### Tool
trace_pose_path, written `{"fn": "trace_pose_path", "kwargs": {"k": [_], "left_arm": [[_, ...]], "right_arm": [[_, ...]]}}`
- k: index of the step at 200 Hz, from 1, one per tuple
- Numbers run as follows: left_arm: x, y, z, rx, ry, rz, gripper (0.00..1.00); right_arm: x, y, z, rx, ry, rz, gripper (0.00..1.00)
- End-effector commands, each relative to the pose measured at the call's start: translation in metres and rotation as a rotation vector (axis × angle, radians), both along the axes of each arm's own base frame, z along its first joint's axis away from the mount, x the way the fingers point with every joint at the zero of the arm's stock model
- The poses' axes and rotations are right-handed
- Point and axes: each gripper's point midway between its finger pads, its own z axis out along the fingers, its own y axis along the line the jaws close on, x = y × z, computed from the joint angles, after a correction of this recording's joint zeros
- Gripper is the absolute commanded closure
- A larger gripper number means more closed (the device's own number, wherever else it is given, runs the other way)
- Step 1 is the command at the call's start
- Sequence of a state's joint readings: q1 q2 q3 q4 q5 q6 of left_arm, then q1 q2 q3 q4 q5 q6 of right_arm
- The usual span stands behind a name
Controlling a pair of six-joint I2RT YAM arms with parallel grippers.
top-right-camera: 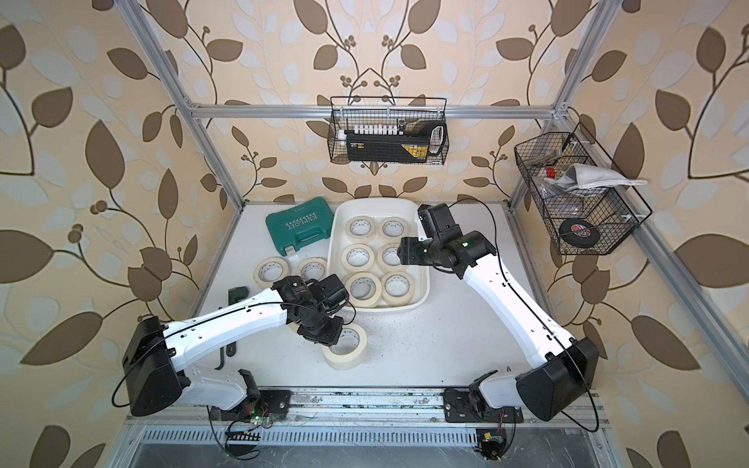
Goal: Take out the art tape in the storage box
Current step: Place the art tape at the center of the board.
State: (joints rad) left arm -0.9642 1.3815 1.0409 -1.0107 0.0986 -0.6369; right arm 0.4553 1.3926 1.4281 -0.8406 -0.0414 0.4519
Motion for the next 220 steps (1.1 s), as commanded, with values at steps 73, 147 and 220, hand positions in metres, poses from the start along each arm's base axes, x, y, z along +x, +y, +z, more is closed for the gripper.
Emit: {"fn": "trace_pose_path", "kwargs": {"k": [73,147,220], "left_arm": [[0.012,0.031,-0.051,0.167,-0.068,0.215,1.00],[0.028,0.057,-0.074,0.334,-0.142,0.353,1.00],[0.034,0.080,-0.075,0.397,-0.176,0.452,1.00]], "right_arm": [[0.001,0.003,-0.020,-0.005,0.049,0.009,0.30],[0.002,0.009,-0.037,0.008,0.092,0.022,0.30],[0.003,0.018,-0.058,0.033,0.149,0.033,0.30]]}}
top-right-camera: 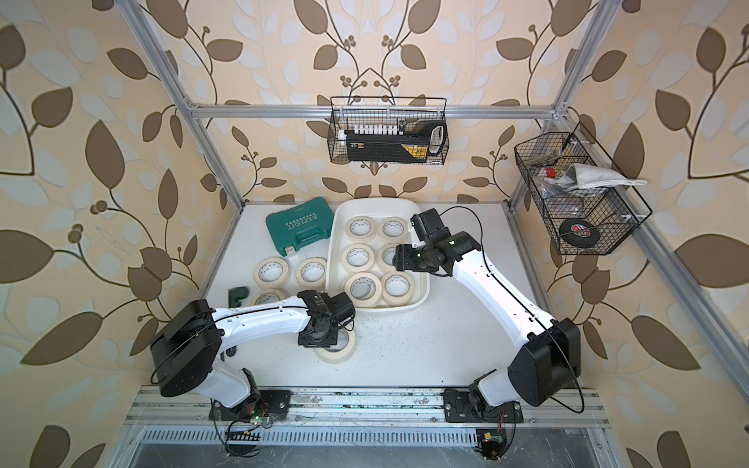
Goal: Take out the art tape in the storage box
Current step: Place the art tape at the center of the board.
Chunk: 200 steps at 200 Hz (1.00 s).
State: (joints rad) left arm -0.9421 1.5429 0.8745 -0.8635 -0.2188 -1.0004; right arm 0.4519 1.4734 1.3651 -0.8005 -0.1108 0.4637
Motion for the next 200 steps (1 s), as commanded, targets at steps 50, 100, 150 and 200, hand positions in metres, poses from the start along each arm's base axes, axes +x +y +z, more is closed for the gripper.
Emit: {"fn": "trace_pose_path", "kwargs": {"k": [50,100,150,200], "left_arm": [[0.006,0.033,0.003,0.093,-0.032,0.088,0.87],[0.016,0.028,0.022,0.047,-0.090,0.047,0.51],[0.033,0.036,0.082,0.016,-0.217,0.019,0.24],[0.049,0.057,0.144,-0.016,-0.327,-0.009,0.11]], "right_arm": [[0.002,0.015,-0.024,0.042,0.070,0.009,0.30],[0.002,0.026,-0.033,0.035,0.077,0.033,0.31],[0.002,0.037,-0.036,0.026,0.083,0.052,0.31],[0.003,0.044,-0.033,0.032,0.077,0.061,0.31]]}}
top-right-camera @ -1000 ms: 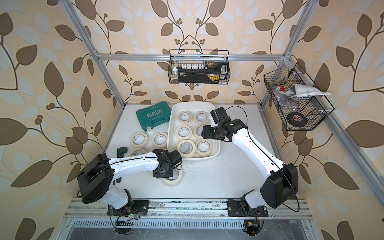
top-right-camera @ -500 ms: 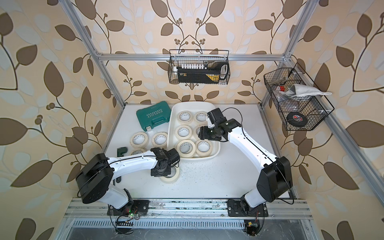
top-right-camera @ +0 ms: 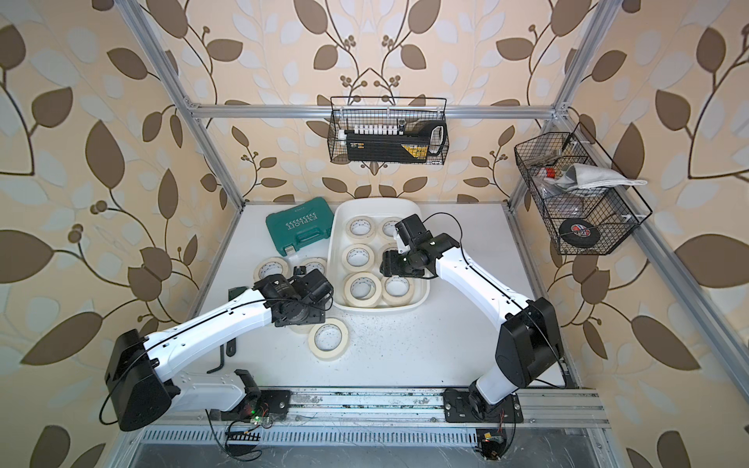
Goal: Take out the art tape in the storage box
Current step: Pick up the art tape from the storage box.
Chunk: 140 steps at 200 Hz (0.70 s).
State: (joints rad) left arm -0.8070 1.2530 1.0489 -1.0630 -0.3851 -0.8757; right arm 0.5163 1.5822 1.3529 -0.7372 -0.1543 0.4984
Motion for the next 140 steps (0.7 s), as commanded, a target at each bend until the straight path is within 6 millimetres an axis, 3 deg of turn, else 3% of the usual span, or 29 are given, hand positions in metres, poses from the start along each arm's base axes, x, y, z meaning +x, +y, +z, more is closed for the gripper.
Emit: {"fn": "trace_pose_path", "kwargs": {"k": [1,36,68,140], "left_arm": [[0.002,0.022,0.031,0.052,-0.047,-0.029,0.10],[0.011,0.030,0.071,0.042,-0.140,-0.070,0.01],[0.016,0.034,0.091,0.052,-0.200,-0.104,0.01],[0.018,0.032,0.091,0.048,-0.198,-0.113,0.01]], "right_arm": [[0.003,0.007,0.004,0.013,-0.004,0.003,0.31],[0.003,0.015,0.000,0.011,0.002,0.014,0.31],[0.003,0.028,-0.008,0.008,0.013,0.031,0.31],[0.006,0.045,-0.045,-0.071,0.058,0.055,0.31]]}}
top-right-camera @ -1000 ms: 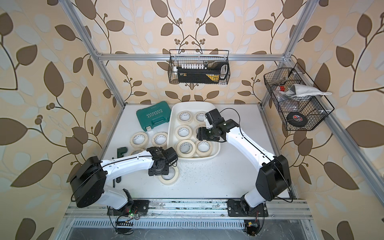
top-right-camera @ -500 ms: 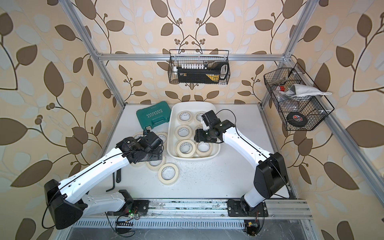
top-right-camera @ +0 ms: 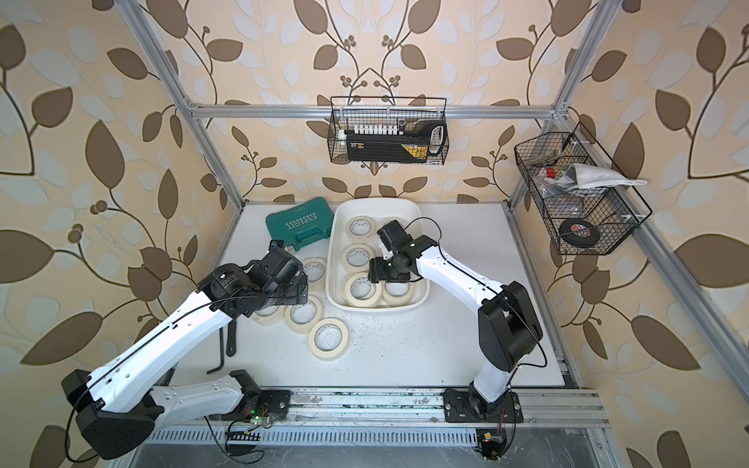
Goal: Take out the art tape in the storage box
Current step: Pick up the art tape from the storage box.
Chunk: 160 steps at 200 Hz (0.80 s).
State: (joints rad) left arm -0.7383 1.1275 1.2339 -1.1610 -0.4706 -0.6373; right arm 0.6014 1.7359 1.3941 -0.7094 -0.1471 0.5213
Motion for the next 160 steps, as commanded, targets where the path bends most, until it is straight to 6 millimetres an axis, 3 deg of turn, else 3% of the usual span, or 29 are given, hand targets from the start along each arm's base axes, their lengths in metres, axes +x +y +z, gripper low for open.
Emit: {"fn": "trace_pose_path", "kwargs": {"k": [1,52,94,133,160], "left_arm": [[0.001,0.007,0.006,0.021,-0.011,0.002,0.01],[0.001,0.000,-0.004,0.012,0.021,-0.012,0.01],[0.002,-0.003,-0.008,0.011,0.041,-0.015,0.01],[0.002,-0.007,-0.010,-0.001,0.047,-0.022,0.01],[0.003,-0.010,-0.010,-0.011,0.048,-0.026,0.01]], "right_arm": [[0.008,0.006,-0.004,-0.030,-0.019,-0.005,0.32],[0.013,0.008,-0.029,-0.118,-0.011,-0.004,0.33],[0.016,0.011,-0.045,-0.151,0.005,0.001,0.45],[0.018,0.006,-0.053,-0.190,0.002,-0.003,0.62],[0.019,0.005,-0.046,-0.186,-0.015,-0.001,0.77]]}}
